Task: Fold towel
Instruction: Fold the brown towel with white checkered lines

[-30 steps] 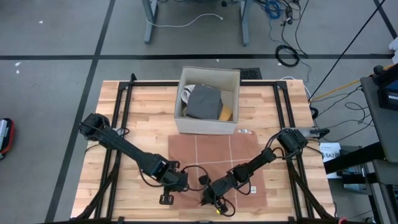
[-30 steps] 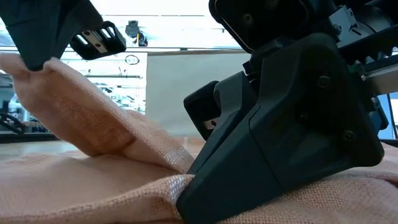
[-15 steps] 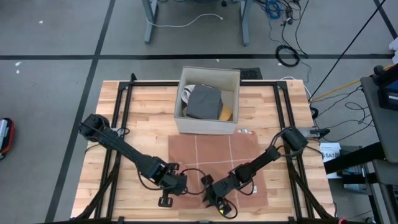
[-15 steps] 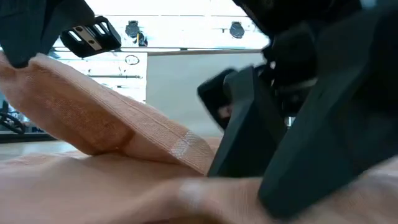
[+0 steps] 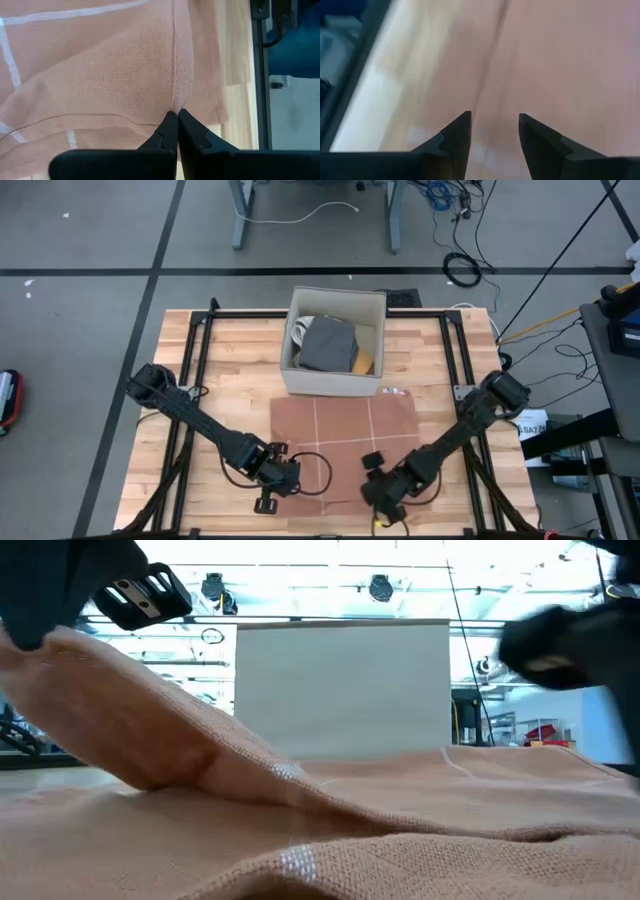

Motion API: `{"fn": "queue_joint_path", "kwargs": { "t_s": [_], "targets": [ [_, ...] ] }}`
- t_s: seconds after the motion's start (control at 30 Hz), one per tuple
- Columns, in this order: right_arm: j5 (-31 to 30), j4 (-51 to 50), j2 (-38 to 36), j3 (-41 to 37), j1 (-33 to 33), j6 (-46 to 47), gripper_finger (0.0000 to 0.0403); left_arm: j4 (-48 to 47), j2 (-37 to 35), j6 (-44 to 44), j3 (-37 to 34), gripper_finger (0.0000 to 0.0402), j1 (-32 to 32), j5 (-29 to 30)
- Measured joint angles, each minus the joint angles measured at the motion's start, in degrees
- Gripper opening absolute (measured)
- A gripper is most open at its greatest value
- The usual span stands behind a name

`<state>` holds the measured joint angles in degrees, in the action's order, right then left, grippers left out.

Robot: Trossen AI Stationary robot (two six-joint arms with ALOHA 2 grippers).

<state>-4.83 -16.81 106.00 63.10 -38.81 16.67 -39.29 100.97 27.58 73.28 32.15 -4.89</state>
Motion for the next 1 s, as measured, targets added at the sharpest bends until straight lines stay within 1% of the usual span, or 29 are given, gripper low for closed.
{"fn": "queue_joint_path", "kwargs": {
  "t_s": [0.07, 0.17, 0.3, 0.37, 0.47, 0.57, 0.7, 1.0],
  "targets": [
    [-1.08, -7.14, -1.02, -0.01, -1.85, 4.88, 0.0148, 0.00, 0.02, 0.06, 0.00, 0.0000, 0.32, 0.00],
    [-1.03, -14.77, -2.16, -0.01, -4.72, 11.58, 0.0142, 0.00, 0.04, 0.06, 0.00, 0.0000, 0.80, 0.03],
    [-1.24, -21.48, -4.94, -0.01, -8.58, 19.29, 0.0139, 0.02, 0.04, -0.02, 0.00, 0.0000, 1.02, 1.05],
    [-2.49, -23.49, -6.06, -0.01, -10.39, 22.70, 0.0139, 0.35, 0.04, -0.05, 0.00, 0.0000, 1.04, 1.13],
    [-5.87, -23.81, -6.99, -0.08, -12.81, 25.86, 0.0139, 1.16, 0.04, -0.45, 0.00, 0.0000, 1.04, 1.22],
    [-7.19, -23.85, -6.97, -0.19, -14.29, 27.70, 0.0139, 1.90, 0.04, -0.88, 0.00, 0.0000, 1.04, 1.55],
    [-7.63, -23.75, -6.08, -0.19, -14.75, 29.17, 0.0139, 2.07, 0.04, -1.12, 0.00, 0.0000, 1.04, 1.67],
    [-7.51, -22.88, -2.48, -0.25, -14.51, 28.22, 0.0139, 2.20, 0.06, -1.10, 0.00, 0.0000, 1.04, 1.73]
  ]
}}
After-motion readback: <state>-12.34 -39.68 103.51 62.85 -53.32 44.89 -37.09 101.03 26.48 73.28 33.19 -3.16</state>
